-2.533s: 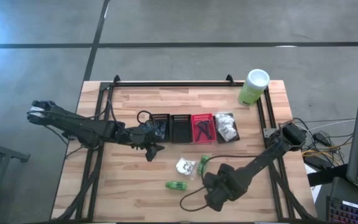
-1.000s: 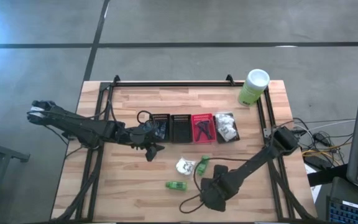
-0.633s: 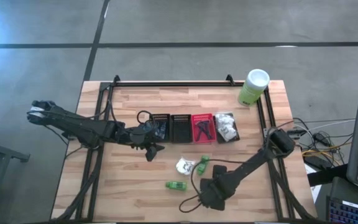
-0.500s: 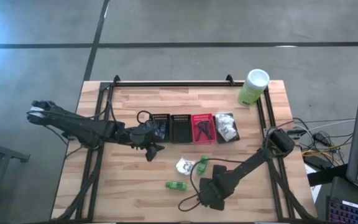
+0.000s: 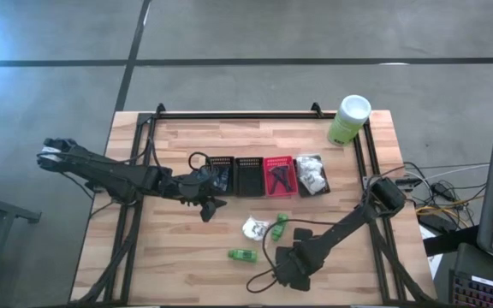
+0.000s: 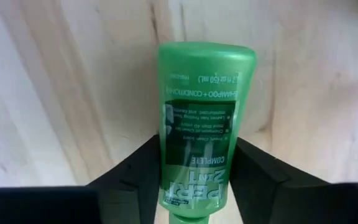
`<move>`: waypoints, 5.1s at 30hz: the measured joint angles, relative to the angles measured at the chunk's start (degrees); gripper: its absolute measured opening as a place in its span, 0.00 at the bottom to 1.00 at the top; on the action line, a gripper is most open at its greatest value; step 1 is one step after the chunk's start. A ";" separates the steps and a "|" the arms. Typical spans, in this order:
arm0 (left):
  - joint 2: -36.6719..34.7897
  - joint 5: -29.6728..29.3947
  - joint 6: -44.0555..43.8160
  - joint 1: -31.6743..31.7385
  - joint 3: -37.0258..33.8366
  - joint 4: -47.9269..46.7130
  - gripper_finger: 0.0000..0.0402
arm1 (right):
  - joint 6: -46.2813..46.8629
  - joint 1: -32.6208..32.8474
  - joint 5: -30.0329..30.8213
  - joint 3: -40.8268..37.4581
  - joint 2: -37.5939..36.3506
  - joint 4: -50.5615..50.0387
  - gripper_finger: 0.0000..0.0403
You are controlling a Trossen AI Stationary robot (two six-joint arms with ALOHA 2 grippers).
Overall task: Pick & Place Travel size toiletries
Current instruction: Put the green shampoo into the middle black basket
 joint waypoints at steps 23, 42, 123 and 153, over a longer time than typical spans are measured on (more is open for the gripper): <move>-30.80 -5.31 4.26 0.02 0.04 -15.48 0.52 | -37.61 -10.48 23.19 11.92 -4.76 -18.83 0.33; -32.56 -6.90 -0.75 -0.04 -5.73 -14.13 0.52 | -93.64 -32.30 37.93 14.43 -4.37 0.33 0.34; -27.26 1.02 -0.24 0.02 -6.73 4.41 0.52 | -31.62 -38.43 21.44 7.50 -15.84 0.55 0.79; -22.75 1.69 1.72 0.02 -6.75 9.01 0.52 | 5.41 -49.36 4.12 -1.18 -11.89 16.90 0.56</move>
